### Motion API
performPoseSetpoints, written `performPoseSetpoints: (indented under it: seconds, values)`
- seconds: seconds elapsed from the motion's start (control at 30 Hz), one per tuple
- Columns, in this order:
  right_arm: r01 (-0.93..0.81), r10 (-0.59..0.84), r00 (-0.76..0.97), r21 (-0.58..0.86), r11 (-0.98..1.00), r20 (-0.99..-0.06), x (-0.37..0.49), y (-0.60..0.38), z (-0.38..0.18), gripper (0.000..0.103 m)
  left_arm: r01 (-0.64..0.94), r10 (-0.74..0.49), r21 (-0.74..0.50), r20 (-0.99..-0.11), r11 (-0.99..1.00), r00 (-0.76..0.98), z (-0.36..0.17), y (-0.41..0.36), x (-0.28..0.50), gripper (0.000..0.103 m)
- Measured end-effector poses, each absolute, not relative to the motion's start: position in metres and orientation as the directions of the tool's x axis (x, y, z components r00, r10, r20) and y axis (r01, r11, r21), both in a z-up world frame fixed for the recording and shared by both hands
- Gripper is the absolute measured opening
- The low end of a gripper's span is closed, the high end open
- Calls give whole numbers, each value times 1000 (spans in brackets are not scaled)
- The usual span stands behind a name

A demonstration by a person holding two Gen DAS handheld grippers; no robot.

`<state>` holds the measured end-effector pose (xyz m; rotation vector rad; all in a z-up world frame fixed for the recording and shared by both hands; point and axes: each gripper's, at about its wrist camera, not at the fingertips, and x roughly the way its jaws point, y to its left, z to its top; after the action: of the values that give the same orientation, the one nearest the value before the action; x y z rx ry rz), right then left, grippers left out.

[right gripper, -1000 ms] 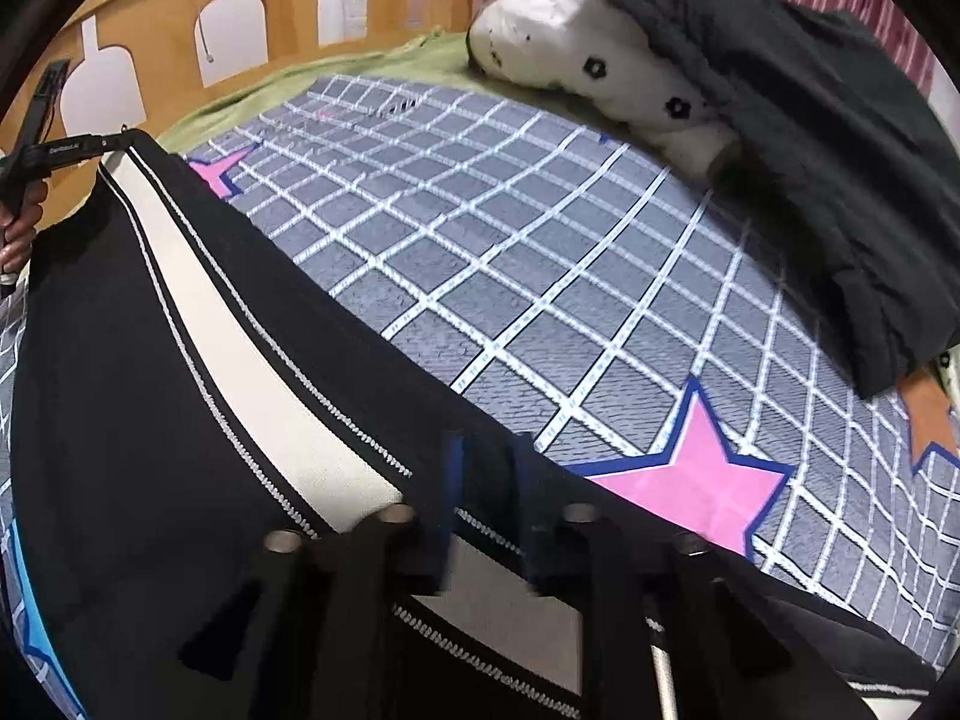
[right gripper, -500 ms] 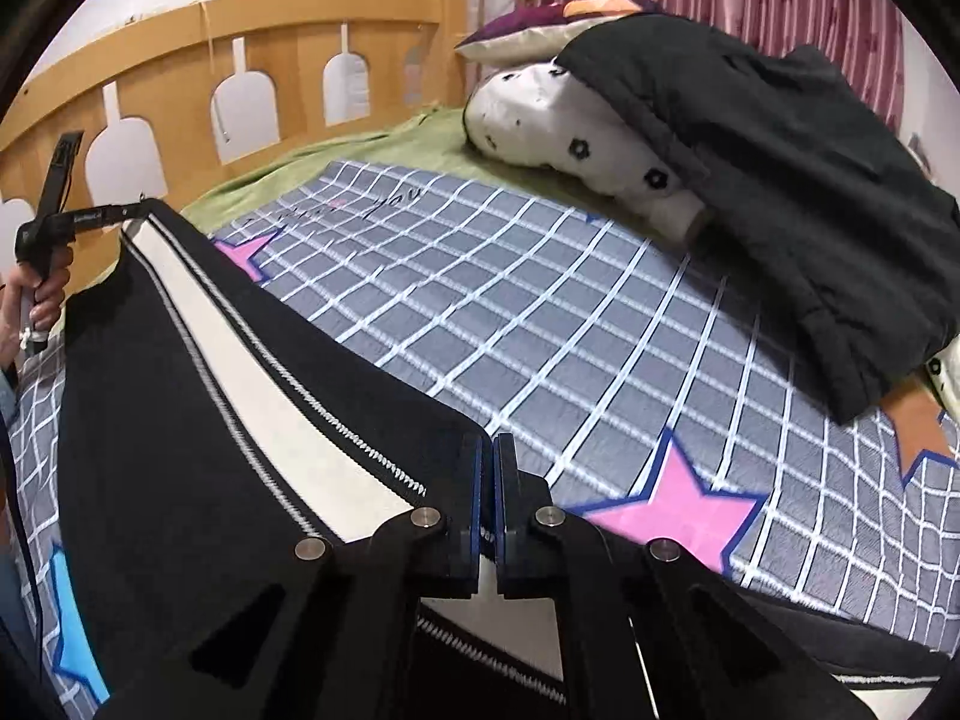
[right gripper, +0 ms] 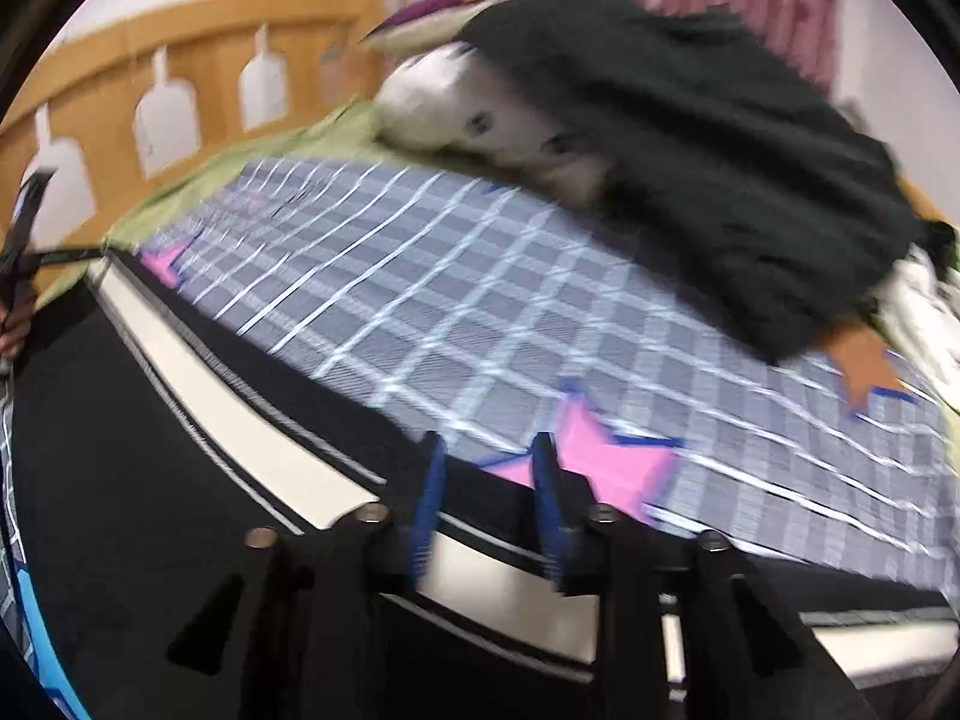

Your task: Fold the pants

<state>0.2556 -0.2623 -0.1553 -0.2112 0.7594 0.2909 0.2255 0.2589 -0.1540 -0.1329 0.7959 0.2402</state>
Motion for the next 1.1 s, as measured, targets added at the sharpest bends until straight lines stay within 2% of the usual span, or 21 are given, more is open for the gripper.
performPoseSetpoints:
  seconds: [0.13, 0.23, 0.27, 0.37, 0.53, 0.73, 0.83, 0.93, 1.03, 1.1]
  values:
    - [-257, 59, 675, -159, 953, -735, 256, -302, -165, 37, -199, 69, -90, -738, 976, 671, -163, 250, 233, 68]
    - [-230, -2, 619, -183, 956, -786, 272, -317, -199, 37, -253, 158, -1, -780, 968, 606, -189, 247, 254, 68]
    - [-223, 25, 631, -150, 963, -775, 275, -323, -203, 37, -280, 163, 1, -813, 960, 559, -203, 253, 263, 71]
    - [-176, 20, 632, -119, 977, -775, 288, -331, -200, 35, -325, 83, -131, -817, 937, 570, -208, 271, 262, 73]
    - [-134, -53, 650, -182, 974, -758, 290, -321, -195, 35, -355, 87, -145, -823, 924, 562, -194, 274, 245, 70]
    - [14, -125, 682, -158, 987, -721, 242, -328, -149, 36, -297, 47, -187, -772, 936, 634, -139, 247, 187, 70]
    - [48, -99, 697, -91, 995, -710, 202, -333, -108, 37, -251, 21, -199, -743, 947, 669, -105, 226, 153, 70]
    - [86, -134, 754, -106, 991, -643, 161, -329, -62, 37, -226, 25, -185, -718, 956, 695, -66, 203, 120, 67]
    - [70, -111, 789, -92, 993, -605, 126, -317, -15, 37, -141, -15, -186, -654, 972, 756, -19, 179, 85, 66]
    - [36, -57, 799, -47, 998, -598, 110, -309, 13, 37, -126, 26, -134, -575, 983, 818, 12, 160, 63, 66]
